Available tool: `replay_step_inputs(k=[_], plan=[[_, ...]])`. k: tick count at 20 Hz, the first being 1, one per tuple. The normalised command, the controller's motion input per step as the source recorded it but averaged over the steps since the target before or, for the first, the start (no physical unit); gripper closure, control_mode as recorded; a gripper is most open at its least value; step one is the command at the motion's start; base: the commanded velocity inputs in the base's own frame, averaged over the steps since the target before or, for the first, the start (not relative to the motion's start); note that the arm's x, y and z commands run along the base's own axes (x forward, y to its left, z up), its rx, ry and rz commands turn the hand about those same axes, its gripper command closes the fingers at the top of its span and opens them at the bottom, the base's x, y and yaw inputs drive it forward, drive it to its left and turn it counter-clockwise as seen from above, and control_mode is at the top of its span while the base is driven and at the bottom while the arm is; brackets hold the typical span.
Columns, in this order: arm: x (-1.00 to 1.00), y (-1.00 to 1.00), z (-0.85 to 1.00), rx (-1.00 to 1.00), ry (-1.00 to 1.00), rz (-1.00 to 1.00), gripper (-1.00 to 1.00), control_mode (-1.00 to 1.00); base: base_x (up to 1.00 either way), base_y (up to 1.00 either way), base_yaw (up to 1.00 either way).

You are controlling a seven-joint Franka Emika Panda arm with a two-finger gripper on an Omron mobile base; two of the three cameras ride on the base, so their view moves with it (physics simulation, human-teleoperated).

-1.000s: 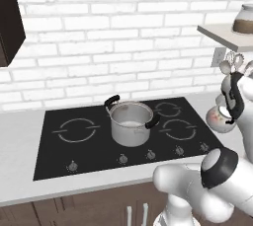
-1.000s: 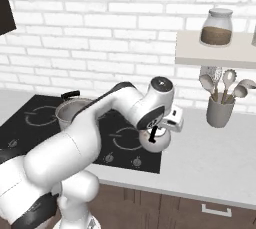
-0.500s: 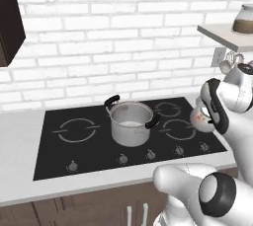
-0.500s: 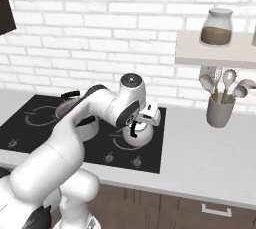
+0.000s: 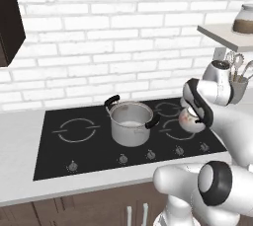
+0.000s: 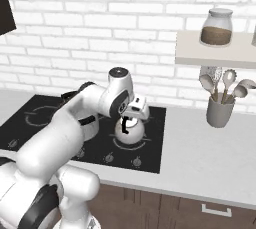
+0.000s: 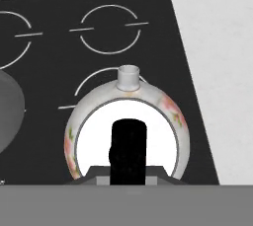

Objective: Pick the kettle from the counter and place it on a stove burner. Then turn the burner on.

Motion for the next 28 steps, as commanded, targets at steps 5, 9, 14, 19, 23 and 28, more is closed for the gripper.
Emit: replay_step_inputs(k=[5, 9, 14, 19, 23, 28], plan=[[0.15, 0.15, -0.17, 0.00, 0.17, 0.05, 1.00, -1.00, 0.00, 0.00, 0.00], [0.18, 0.00, -0.44, 0.00, 0.11, 0.03, 1.00, -1.00, 0.00, 0.00, 0.00], [0.18, 0.00, -0.29, 0.00, 0.08, 0.01, 1.00, -1.00, 0.00, 0.00, 0.00], [0.29, 0.00, -0.39, 0.00, 0.00, 0.00, 1.00, -1.00, 0.00, 0.00, 0.00], [0.22, 0.00, -0.11, 0.00, -0.02, 0.00, 1.00, -1.00, 0.00, 0.00, 0.00], [0.37, 0.00, 0.00, 0.00, -0.07, 0.00, 1.00, -1.00, 0.00, 0.00, 0.00]])
